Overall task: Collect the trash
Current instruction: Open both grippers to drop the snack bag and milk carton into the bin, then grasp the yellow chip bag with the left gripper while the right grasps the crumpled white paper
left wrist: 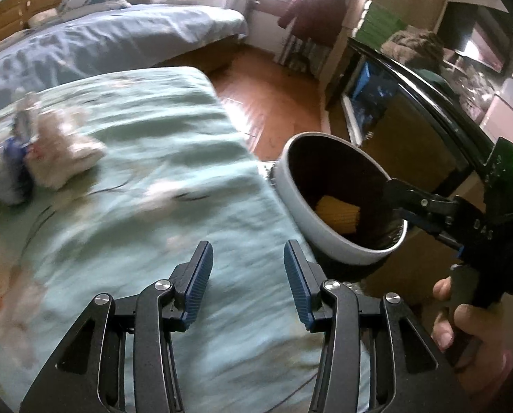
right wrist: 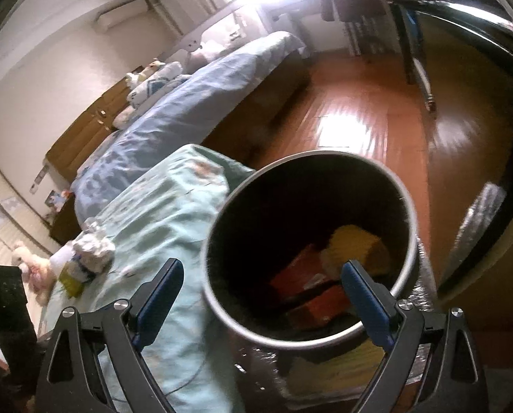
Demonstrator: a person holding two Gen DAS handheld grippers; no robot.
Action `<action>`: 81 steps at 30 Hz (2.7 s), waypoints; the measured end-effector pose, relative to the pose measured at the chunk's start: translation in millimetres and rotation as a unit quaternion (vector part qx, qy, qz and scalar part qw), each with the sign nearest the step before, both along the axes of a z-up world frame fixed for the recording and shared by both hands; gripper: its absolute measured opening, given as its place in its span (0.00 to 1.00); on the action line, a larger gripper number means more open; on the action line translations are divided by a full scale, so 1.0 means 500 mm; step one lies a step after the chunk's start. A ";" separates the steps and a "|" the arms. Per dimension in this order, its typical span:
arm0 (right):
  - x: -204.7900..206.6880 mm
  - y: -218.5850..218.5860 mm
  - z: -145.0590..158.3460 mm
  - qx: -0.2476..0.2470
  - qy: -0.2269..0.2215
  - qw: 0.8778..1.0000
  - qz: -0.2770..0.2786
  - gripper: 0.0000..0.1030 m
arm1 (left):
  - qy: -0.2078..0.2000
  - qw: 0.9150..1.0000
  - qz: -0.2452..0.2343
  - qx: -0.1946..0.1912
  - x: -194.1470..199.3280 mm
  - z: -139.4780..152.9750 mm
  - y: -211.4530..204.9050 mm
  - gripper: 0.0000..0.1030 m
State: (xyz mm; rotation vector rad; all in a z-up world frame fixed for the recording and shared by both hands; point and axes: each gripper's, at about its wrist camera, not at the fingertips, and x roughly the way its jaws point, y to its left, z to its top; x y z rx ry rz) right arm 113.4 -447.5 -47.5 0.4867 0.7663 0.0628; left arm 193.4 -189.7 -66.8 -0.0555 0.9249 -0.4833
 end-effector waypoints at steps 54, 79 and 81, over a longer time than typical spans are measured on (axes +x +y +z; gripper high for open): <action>0.182 0.465 0.011 -0.035 -0.026 0.971 0.235 0.92 | 0.004 0.977 0.213 -0.032 0.069 -0.013 0.453 0.47; 0.222 0.485 -0.008 -0.021 -0.013 0.967 0.252 0.14 | -0.017 0.984 0.178 -0.018 0.114 -0.019 0.428 0.01; 0.212 0.482 -0.005 -0.018 -0.014 0.967 0.253 0.14 | -0.022 0.984 0.177 -0.018 0.104 -0.015 0.427 0.01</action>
